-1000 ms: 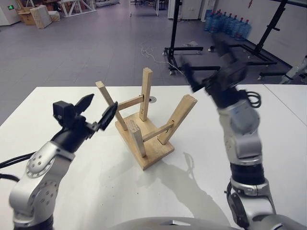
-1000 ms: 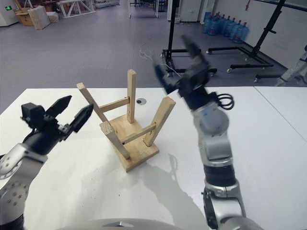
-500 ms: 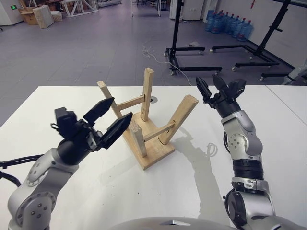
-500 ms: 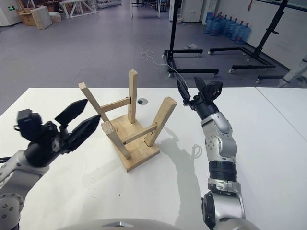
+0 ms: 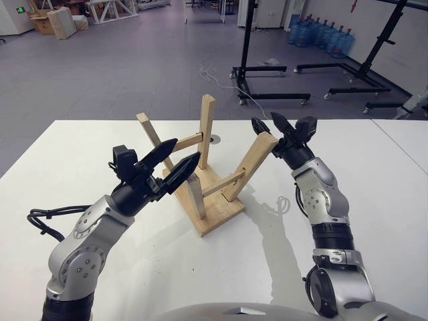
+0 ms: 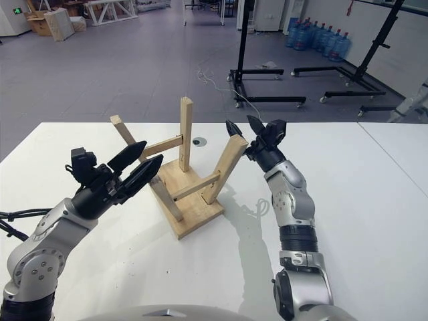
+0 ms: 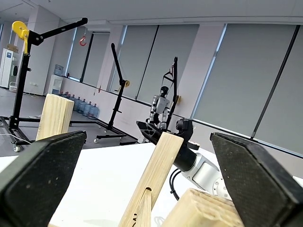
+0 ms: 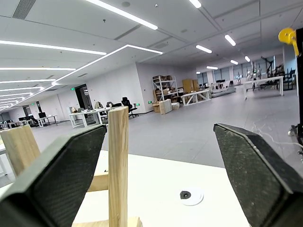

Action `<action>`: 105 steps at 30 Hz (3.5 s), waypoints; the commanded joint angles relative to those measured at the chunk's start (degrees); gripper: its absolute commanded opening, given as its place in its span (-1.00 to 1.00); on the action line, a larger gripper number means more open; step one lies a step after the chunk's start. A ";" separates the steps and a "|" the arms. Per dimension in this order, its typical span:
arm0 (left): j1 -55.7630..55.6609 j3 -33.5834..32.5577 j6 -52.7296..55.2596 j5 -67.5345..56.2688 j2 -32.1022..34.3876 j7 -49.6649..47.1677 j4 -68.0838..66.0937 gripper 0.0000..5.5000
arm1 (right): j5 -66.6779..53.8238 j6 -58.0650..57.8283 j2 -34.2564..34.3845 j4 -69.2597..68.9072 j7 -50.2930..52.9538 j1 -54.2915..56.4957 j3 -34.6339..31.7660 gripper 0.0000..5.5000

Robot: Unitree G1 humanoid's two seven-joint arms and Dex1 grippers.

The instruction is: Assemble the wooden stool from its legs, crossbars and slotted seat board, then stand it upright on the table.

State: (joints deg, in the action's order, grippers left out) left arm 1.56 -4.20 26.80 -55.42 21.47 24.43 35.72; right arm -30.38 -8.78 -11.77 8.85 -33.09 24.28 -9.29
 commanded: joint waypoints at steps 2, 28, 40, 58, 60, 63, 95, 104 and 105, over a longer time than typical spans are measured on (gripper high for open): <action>0.52 4.08 1.50 5.92 -0.08 -1.46 -3.56 0.74 | -0.90 -2.32 0.87 -4.99 -1.03 -2.05 1.85 0.53; -4.72 0.08 -4.13 7.79 0.28 -4.12 -8.43 0.74 | 11.00 0.84 0.53 -8.95 4.64 -4.53 7.68 0.53; -5.82 -18.17 -1.89 -4.02 6.11 -5.64 -5.89 0.74 | 14.76 6.82 -10.39 -2.93 -0.52 -13.31 3.05 0.53; -1.98 -14.39 -0.40 3.81 6.63 -2.58 -8.20 0.74 | 10.11 -16.10 0.36 -22.05 9.12 -24.91 18.86 0.53; -2.08 -13.82 -0.25 4.41 6.63 -2.09 -8.35 0.74 | 12.57 -13.87 1.94 -19.87 11.43 -24.26 19.06 0.53; -1.83 -13.26 -0.31 5.34 6.22 -1.75 -8.25 0.74 | 17.27 -10.38 3.68 -15.63 16.99 -22.81 17.72 0.53; -2.01 -11.17 -1.53 11.19 4.94 0.43 -9.46 0.74 | 17.19 3.29 -0.27 -6.19 -3.40 -20.43 21.38 0.22; 1.68 -6.05 -3.02 17.22 7.89 10.25 -14.23 0.74 | 12.40 9.81 -0.96 -0.98 -12.94 -18.86 18.71 -0.35; 1.67 -4.05 -3.32 18.66 8.76 12.21 -14.38 0.74 | 11.60 9.69 -1.53 -0.47 -14.57 -18.93 18.28 -0.40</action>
State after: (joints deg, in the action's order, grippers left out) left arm 2.98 -11.49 23.65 -39.45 28.34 33.78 21.88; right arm -17.09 0.71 -12.22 7.11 -45.17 4.53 10.14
